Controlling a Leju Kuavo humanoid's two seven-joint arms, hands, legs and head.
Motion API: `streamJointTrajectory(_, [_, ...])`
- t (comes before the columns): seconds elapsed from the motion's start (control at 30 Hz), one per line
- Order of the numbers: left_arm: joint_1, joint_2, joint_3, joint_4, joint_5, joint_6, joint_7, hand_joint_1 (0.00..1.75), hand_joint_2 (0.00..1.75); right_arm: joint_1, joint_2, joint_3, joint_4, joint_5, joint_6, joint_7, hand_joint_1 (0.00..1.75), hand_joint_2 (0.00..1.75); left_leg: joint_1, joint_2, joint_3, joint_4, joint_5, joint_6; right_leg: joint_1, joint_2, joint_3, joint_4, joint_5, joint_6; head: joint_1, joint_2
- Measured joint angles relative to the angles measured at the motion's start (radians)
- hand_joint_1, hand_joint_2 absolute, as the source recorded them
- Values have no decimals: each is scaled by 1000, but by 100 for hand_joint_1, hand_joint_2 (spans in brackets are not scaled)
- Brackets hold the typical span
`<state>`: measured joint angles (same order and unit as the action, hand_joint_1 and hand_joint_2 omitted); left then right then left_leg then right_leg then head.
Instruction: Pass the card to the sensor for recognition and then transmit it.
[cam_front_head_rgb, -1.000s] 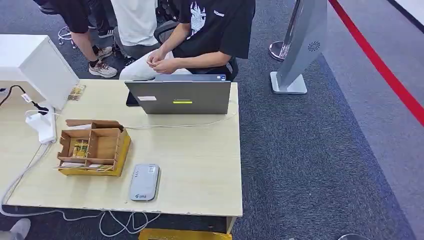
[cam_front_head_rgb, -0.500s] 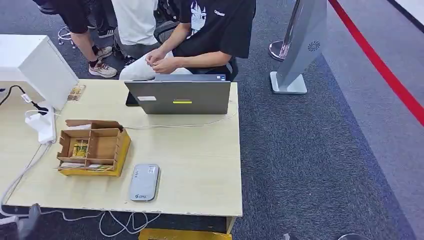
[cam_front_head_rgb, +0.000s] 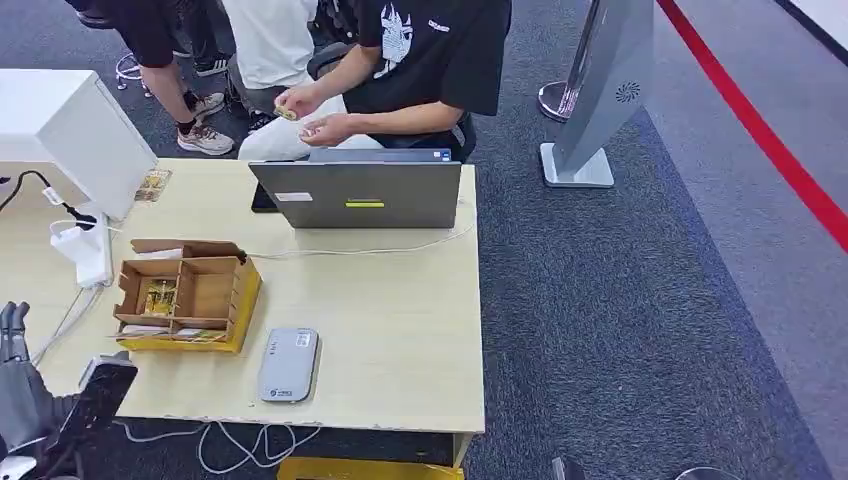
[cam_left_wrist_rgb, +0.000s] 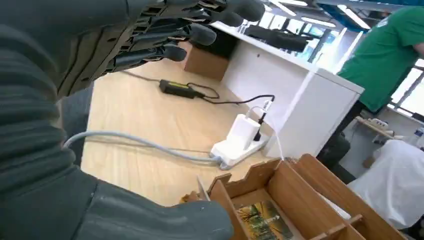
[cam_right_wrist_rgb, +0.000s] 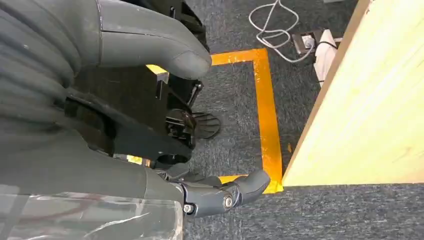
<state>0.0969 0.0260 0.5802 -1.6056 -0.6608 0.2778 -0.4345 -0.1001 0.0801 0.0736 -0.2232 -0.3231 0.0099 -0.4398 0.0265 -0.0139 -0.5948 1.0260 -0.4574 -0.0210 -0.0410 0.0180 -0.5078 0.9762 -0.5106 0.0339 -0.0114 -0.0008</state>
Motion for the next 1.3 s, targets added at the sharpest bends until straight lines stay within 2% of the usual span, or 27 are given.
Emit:
streamJointTrajectory(0.5, [-156, 186, -256, 80, -390, 188, 167, 0, 175, -18, 8, 5, -1, 75, -39, 34, 0, 175, 0, 0, 0, 0, 1, -1, 0, 1, 0, 0, 1, 0, 0, 0])
streamJointTrajectory(0.87, [-278, 292, -429, 193, -657, 337, 282, 0, 175, -26, 8, 6, -2, 133, -69, 53, 0, 175, 0, 1, 0, 0, 1, -1, 0, 2, 1, 1, 1, 0, 0, 0])
streamJointTrajectory(1.07, [-333, 309, -492, 267, -765, 397, 332, 0, 175, -27, 8, 5, -1, 155, -80, 56, 0, 175, 0, 0, 0, 0, 1, -1, 0, 2, 1, 1, 2, 0, 0, 0])
streamJointTrajectory(1.3, [-350, 309, -517, 296, -777, 405, 326, 0, 175, -27, 8, 5, -1, 163, -82, 53, 0, 175, 0, 1, 0, 0, 1, -1, 0, 3, 0, 1, 2, 0, 0, 0])
